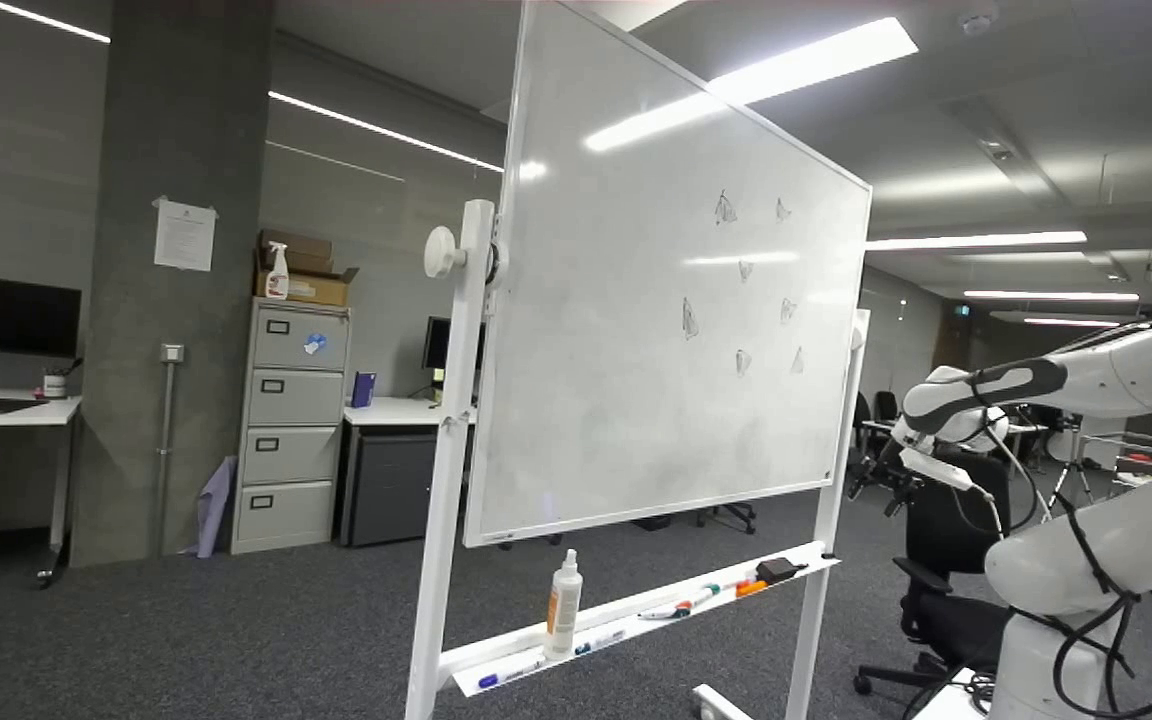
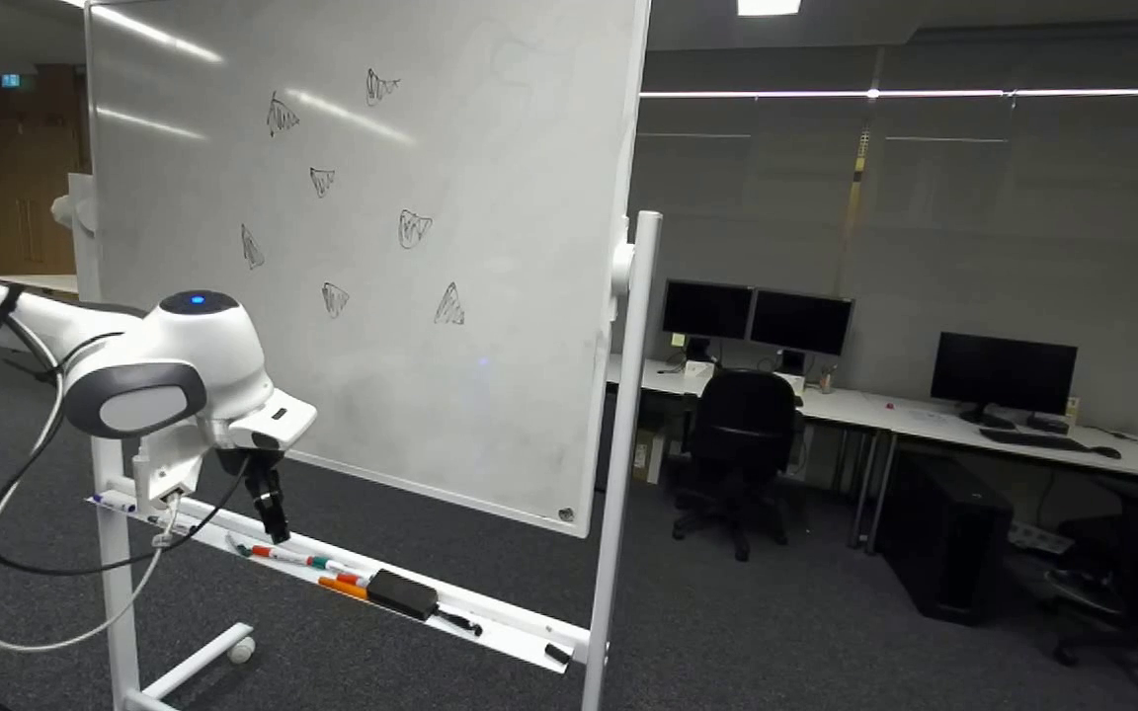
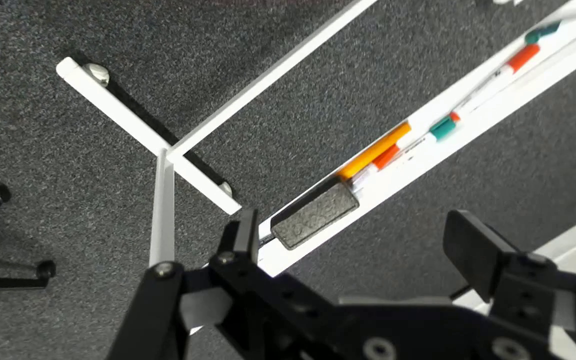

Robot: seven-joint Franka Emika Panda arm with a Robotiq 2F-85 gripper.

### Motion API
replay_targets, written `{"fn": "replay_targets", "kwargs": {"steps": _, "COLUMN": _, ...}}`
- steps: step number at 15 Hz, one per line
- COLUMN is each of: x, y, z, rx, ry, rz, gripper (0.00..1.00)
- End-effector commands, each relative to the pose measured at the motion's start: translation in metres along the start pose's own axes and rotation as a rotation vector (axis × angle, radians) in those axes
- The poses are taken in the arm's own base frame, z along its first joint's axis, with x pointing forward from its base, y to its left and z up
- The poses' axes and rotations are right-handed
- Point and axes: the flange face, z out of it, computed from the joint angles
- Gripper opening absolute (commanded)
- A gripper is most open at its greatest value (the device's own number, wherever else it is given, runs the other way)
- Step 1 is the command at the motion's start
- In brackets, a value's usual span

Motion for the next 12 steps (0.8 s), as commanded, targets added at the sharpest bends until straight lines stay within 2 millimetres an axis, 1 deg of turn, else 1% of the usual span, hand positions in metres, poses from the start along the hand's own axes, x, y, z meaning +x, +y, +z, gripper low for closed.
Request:
{"fn": "replay_targets", "kwargs": {"steps": 1, "x": 0.024, "y": 0.002, "z": 0.038, "rx": 0.008, "ry": 0.089, "rz": 0.175, "gripper": 1.00}}
{"fn": "replay_targets", "kwargs": {"steps": 2, "x": 0.027, "y": -0.001, "z": 0.050, "rx": 0.004, "ry": 0.101, "rz": 0.202, "gripper": 1.00}}
{"fn": "replay_targets", "kwargs": {"steps": 3, "x": 0.026, "y": -0.004, "z": 0.060, "rx": -0.008, "ry": 0.088, "rz": 0.190, "gripper": 1.00}}
{"fn": "replay_targets", "kwargs": {"steps": 4, "x": 0.023, "y": 0.001, "z": 0.039, "rx": 0.003, "ry": 0.085, "rz": 0.157, "gripper": 1.00}}
{"fn": "replay_targets", "kwargs": {"steps": 6, "x": 0.025, "y": -0.001, "z": 0.059, "rx": -0.020, "ry": 0.068, "rz": 0.168, "gripper": 1.00}}
{"fn": "replay_targets", "kwargs": {"steps": 7, "x": 0.026, "y": -0.002, "z": 0.063, "rx": -0.025, "ry": 0.061, "rz": 0.171, "gripper": 1.00}}
{"fn": "replay_targets", "kwargs": {"steps": 11, "x": 0.027, "y": -0.003, "z": 0.063, "rx": -0.025, "ry": 0.061, "rz": 0.171, "gripper": 1.00}}
{"fn": "replay_targets", "kwargs": {"steps": 12, "x": 0.027, "y": -0.006, "z": 0.066, "rx": -0.025, "ry": 0.059, "rz": 0.199, "gripper": 1.00}}
